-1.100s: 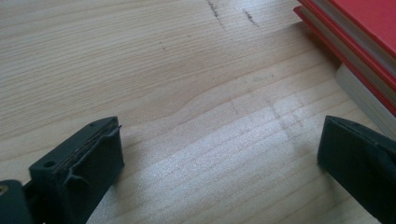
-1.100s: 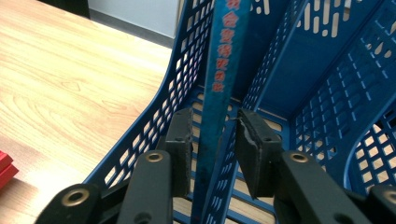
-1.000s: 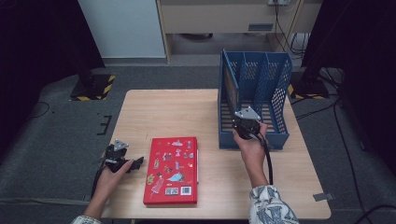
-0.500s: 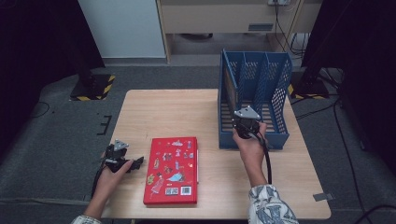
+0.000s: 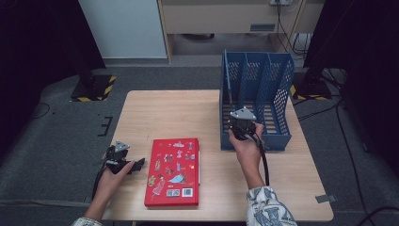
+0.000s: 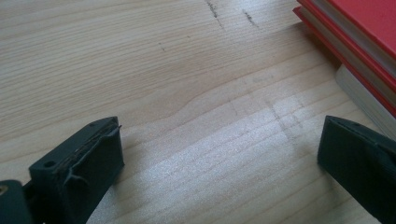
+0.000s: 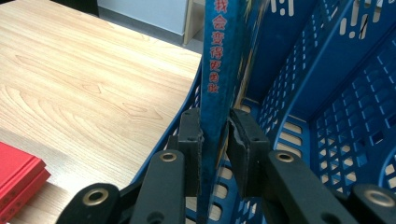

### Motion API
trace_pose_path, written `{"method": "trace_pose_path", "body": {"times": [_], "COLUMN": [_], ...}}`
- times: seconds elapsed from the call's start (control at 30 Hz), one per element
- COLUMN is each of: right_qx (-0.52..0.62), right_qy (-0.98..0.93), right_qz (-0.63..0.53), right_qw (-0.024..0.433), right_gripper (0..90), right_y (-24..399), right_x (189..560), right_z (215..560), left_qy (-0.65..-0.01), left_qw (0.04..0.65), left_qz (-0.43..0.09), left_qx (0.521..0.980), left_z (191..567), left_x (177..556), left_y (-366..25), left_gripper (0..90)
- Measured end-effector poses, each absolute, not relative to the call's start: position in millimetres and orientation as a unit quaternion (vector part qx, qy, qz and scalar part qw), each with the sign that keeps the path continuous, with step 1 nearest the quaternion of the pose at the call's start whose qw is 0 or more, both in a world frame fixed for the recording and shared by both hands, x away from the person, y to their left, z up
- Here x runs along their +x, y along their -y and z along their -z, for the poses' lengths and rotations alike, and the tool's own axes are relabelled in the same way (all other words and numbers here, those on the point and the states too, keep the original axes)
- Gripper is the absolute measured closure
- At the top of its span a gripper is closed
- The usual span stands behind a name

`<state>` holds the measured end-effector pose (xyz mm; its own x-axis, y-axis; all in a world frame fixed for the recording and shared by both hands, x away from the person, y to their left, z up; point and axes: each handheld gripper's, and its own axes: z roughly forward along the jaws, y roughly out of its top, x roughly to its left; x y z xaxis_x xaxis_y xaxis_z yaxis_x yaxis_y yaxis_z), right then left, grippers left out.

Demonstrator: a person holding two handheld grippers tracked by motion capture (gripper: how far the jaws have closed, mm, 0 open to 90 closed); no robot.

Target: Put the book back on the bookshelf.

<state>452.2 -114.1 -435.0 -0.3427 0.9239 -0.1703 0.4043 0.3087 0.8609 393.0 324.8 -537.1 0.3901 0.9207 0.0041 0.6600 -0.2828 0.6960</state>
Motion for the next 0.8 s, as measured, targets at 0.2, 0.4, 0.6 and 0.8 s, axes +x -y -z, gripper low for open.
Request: {"method": "trace_pose_path", "body": {"times": [0.2, 0.4, 0.6, 0.8], "right_qx": [0.454, 0.453, 0.448, 0.444], "right_qy": [-0.73, -0.731, -0.732, -0.73], "right_qz": [-0.375, -0.377, -0.38, -0.393], "right_qw": [0.346, 0.344, 0.344, 0.341], "right_gripper": [74.7, 73.8, 72.6, 66.2], "right_y": [109.6, 106.3, 105.5, 107.4], "right_x": [452.1, 452.4, 452.6, 451.8], "right_z": [434.4, 433.5, 433.0, 431.0], "left_qy": [-0.511, -0.511, -0.511, -0.512], "left_qw": [0.312, 0.312, 0.313, 0.313], "left_qz": [-0.209, -0.209, -0.209, -0.209], "left_qx": [0.773, 0.773, 0.773, 0.772], "left_z": [537.1, 537.1, 537.2, 537.2], "left_x": [393.0, 393.0, 393.0, 393.0], "left_y": [-324.8, -324.8, -324.6, -324.6], "left_gripper": [0.0, 0.0, 0.0, 0.0]}}
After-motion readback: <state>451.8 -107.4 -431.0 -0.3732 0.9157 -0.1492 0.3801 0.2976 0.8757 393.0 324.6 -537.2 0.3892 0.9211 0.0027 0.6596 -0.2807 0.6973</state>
